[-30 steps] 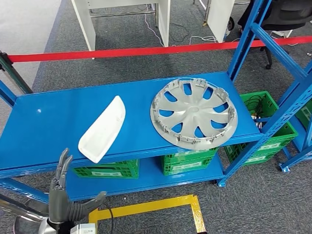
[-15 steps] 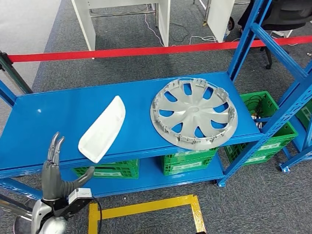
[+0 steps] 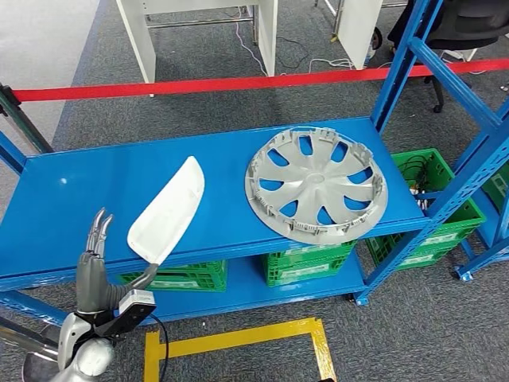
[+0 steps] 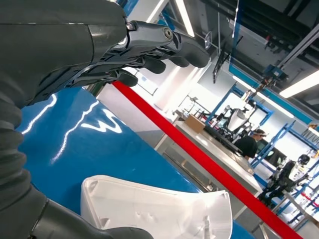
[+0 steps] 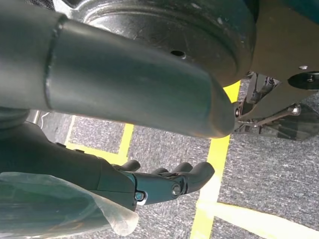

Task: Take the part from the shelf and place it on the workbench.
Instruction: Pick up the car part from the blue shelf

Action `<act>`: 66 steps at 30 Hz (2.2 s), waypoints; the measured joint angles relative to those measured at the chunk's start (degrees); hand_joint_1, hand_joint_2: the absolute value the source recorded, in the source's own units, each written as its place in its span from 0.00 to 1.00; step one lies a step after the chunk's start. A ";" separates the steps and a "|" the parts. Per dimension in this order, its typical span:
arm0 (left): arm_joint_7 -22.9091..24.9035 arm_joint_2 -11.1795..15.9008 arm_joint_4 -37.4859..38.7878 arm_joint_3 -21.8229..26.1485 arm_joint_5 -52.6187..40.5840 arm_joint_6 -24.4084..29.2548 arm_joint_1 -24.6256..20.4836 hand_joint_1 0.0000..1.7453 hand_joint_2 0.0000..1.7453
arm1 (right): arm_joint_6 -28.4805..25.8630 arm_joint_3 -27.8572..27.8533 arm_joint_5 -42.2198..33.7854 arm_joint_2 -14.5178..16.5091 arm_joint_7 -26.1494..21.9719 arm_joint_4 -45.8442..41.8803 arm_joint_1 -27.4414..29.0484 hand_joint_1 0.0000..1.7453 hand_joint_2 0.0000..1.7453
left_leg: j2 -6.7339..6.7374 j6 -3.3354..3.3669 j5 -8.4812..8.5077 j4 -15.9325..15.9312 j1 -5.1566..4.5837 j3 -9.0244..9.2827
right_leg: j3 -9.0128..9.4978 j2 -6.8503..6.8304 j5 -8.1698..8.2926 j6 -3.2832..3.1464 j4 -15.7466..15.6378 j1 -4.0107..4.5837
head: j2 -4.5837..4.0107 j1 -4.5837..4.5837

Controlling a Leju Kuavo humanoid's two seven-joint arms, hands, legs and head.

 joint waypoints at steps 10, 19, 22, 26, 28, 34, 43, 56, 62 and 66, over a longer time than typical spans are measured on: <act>0.85 -0.43 2.45 -0.16 1.23 -1.97 -1.79 0.00 1.00 | 0.02 0.45 0.57 -0.04 0.40 0.05 -0.10 0.00 0.00 | 0.00 0.00 0.00 0.00 0.00 0.00 | 0.00 0.01 0.00 0.00 0.00 0.00 | 0.00 0.01; 1.53 -0.57 5.00 -0.31 2.57 -4.66 -3.31 0.00 1.00 | 0.08 1.04 1.13 -0.06 0.64 0.05 -0.26 0.00 0.00 | 0.00 0.00 0.00 0.01 0.00 0.00 | 0.00 0.01 0.00 0.00 0.00 0.00 | 0.00 0.00; 1.79 -0.59 5.86 -0.36 2.74 -5.39 -3.73 0.00 1.00 | 0.09 1.27 1.27 -0.07 0.70 0.05 -0.30 0.00 0.00 | 0.00 0.00 0.00 0.01 0.00 0.00 | 0.00 0.01 0.00 0.00 0.00 0.00 | 0.00 0.00; 2.37 -0.61 7.45 -0.46 3.63 -7.34 -4.57 0.00 1.00 | 0.15 1.41 1.42 -0.11 0.90 0.05 -0.41 0.00 0.00 | 0.01 0.00 0.00 0.01 0.00 0.00 | 0.00 0.01 0.00 0.00 0.00 0.00 | 0.00 0.00; 2.64 -0.61 8.37 -0.48 3.99 -8.14 -5.13 0.00 1.00 | 0.17 1.44 1.48 -0.14 0.96 0.05 -0.48 0.00 0.00 | 0.00 0.00 0.00 0.01 0.00 0.00 | 0.00 0.01 0.00 0.00 0.00 0.00 | 0.00 0.01; 3.55 -0.59 11.53 -0.57 2.99 -9.58 -7.39 0.00 1.00 | 0.42 1.45 1.78 -0.20 1.15 0.05 -0.63 0.00 0.00 | 0.00 0.00 0.00 0.01 0.00 0.00 | 0.00 0.01 0.01 0.00 0.00 0.00 | 0.00 0.00; 4.97 -0.58 15.46 -1.34 0.86 -11.04 -10.64 0.00 1.00 | 0.66 1.45 2.04 -0.27 1.38 0.05 -0.71 0.00 0.00 | 0.00 0.00 0.00 0.02 0.00 0.00 | 0.01 0.01 0.01 0.01 0.00 0.00 | 0.00 0.01; 6.10 -0.57 20.86 -1.72 2.75 -14.27 -11.74 1.00 1.00 | 0.70 1.45 1.87 -0.46 1.38 0.05 -0.71 0.00 0.00 | 0.02 0.00 0.00 0.02 0.00 0.00 | 0.01 0.04 0.01 0.01 0.00 0.00 | 0.00 0.00; 6.21 -0.57 24.05 -1.72 2.81 -14.36 -12.46 1.00 1.00 | 0.68 1.45 1.69 -0.48 1.37 0.05 -0.73 0.00 0.00 | 0.02 0.00 0.00 0.01 0.00 0.00 | 0.02 0.03 0.01 0.01 0.00 0.00 | 0.00 0.01; 6.16 -0.57 24.94 -1.72 2.87 -14.31 -12.96 1.00 1.00 | 0.68 1.45 1.67 -0.48 1.37 0.05 -0.73 0.00 0.00 | 0.01 0.00 0.00 0.01 0.00 0.00 | 0.04 0.02 0.01 0.01 0.00 0.00 | 0.00 0.00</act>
